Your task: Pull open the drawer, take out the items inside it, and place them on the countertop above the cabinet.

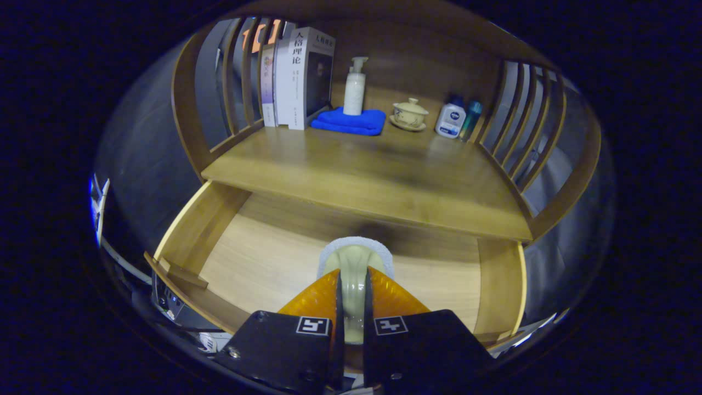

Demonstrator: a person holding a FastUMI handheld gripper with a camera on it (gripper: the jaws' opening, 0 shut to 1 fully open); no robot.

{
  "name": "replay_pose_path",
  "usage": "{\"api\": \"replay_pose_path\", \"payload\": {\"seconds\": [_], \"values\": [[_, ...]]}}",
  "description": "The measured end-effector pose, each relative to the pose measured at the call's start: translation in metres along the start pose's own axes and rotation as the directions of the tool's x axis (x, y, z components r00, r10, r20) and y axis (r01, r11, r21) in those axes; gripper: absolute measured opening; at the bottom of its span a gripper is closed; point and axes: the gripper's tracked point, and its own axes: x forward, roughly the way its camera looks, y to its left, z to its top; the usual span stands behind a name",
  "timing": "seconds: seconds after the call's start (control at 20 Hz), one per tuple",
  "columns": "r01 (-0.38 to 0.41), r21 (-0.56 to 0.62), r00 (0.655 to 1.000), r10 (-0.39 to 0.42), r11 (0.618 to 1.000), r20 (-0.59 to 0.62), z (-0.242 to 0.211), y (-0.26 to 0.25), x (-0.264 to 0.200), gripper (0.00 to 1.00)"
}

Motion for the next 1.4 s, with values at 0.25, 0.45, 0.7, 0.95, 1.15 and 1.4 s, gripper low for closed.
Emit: {"api": "replay_pose_path", "payload": {"seconds": [0.25, 0.45, 0.7, 0.95, 1.15, 1.4], "values": [[0.017, 0.02, 0.999, -0.017, 1.0, 0.04, 0.027, -0.014, -0.023, 0.16], [0.014, 0.054, 0.997, -0.018, 0.998, 0.072, 0.064, -0.023, -0.022, 0.17], [0.042, 0.09, 0.994, -0.051, 0.995, 0.101, 0.103, -0.04, 0.005, 0.17], [0.067, 0.115, 0.99, -0.081, 0.991, 0.117, 0.134, -0.054, 0.028, 0.17], [0.061, 0.155, 0.993, -0.075, 0.986, 0.091, 0.149, -0.06, 0.053, 0.17], [0.049, 0.202, 0.993, -0.069, 0.978, 0.095, 0.155, -0.063, 0.074, 0.17]]}}
